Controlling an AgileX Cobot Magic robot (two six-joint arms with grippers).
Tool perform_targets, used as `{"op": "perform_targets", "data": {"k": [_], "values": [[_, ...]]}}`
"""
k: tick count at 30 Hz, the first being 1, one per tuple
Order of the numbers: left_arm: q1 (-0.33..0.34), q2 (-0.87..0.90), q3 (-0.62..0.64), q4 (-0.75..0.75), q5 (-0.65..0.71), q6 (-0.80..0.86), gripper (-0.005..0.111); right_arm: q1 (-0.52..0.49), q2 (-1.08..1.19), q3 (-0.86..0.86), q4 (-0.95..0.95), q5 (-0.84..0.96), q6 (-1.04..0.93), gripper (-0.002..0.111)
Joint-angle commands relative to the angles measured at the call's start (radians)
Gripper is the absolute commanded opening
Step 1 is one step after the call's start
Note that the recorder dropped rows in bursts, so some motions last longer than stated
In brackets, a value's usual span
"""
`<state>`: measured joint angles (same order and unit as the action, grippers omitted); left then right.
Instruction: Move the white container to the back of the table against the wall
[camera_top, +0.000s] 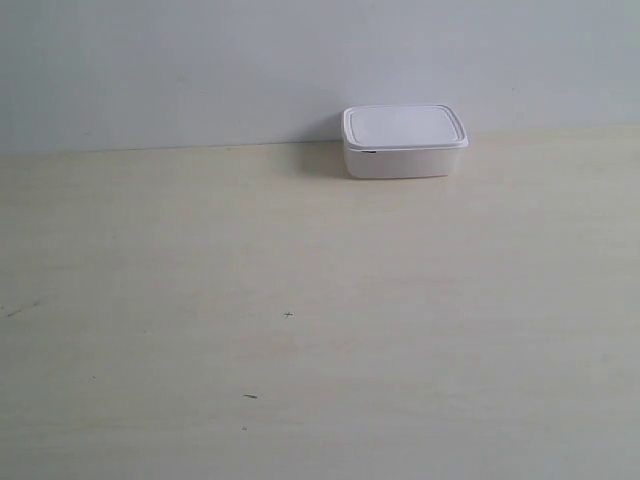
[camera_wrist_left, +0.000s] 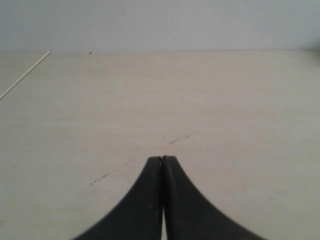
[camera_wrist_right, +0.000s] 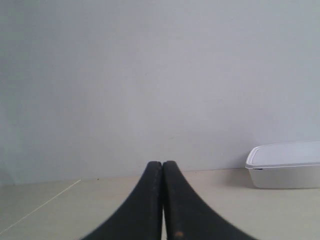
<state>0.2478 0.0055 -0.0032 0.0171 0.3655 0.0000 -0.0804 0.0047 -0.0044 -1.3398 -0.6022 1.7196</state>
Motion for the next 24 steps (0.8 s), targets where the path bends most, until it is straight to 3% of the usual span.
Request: {"op": "perform_targets", "data": {"k": [1,11,15,19,21,24], "values": [[-0.002,-0.005,0.003,0.003,-0.008,0.000,0.000,-0.006,-0.005,0.004,-0.032,0.016,-0.089,0.000],[-0.002,-0.005,0.003,0.003,-0.008,0.000,0.000,-0.006,-0.005,0.004,-0.030,0.124,-0.143,0.000],[-0.002,-0.005,0.003,0.003,-0.008,0.000,0.000,-0.006,-0.005,0.004,0.155,0.323,-0.070,0.000],[-0.002,-0.005,0.003,0.003,-0.008,0.000,0.000,-0.006,-0.005,0.004,0.272,0.384,-0.088,0.000],[-0.002,-0.005,0.003,0.003,-0.008,0.000,0.000,-0.006,-0.005,0.004,0.417,0.386,-0.268,0.000],[-0.002,-0.005,0.003,0.003,-0.008,0.000,0.000,-0.006,-0.005,0.004,0.746,0.413,-0.729,0.000]]}}
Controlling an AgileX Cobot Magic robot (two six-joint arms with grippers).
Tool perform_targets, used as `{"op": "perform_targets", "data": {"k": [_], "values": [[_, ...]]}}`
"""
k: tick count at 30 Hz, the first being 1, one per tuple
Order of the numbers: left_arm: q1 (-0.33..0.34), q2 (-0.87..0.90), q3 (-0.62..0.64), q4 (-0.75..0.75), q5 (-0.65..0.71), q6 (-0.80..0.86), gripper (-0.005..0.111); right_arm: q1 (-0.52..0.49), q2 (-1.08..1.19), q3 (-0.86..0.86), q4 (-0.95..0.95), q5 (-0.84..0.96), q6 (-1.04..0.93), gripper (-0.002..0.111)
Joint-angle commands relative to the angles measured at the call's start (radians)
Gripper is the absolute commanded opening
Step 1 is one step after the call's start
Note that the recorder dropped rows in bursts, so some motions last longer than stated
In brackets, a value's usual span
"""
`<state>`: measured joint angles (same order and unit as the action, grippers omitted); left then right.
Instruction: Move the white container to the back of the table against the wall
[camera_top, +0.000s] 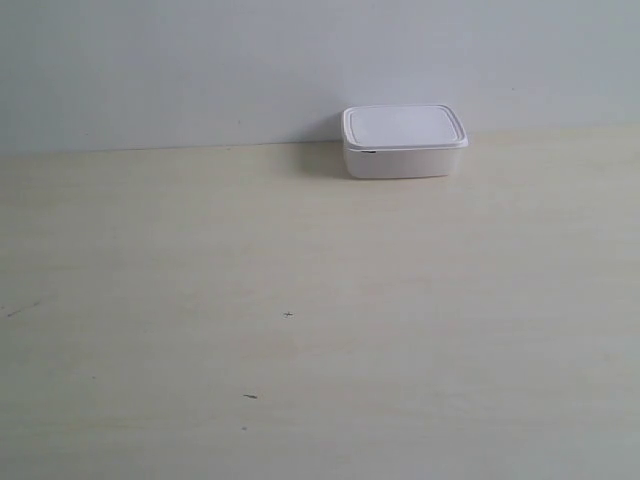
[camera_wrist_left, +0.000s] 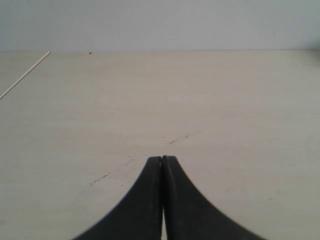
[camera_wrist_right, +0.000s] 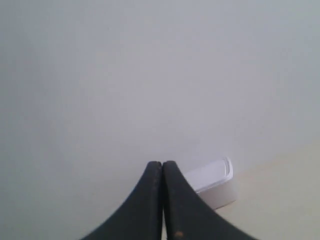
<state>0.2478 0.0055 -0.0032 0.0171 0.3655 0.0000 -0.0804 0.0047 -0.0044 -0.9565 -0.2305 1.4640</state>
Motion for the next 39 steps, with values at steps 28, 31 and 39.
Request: {"op": "perform_targets", "data": {"k": [28,31,39], "values": [[-0.002,-0.005,0.003,0.003,-0.008,0.000,0.000,-0.006,-0.005,0.004,1.089,0.543,-1.490,0.000],[-0.002,-0.005,0.003,0.003,-0.008,0.000,0.000,-0.006,-0.005,0.004,1.089,0.543,-1.490,0.000],[-0.002,-0.005,0.003,0.003,-0.008,0.000,0.000,-0.006,-0.005,0.004,1.089,0.543,-1.490,0.000]]}}
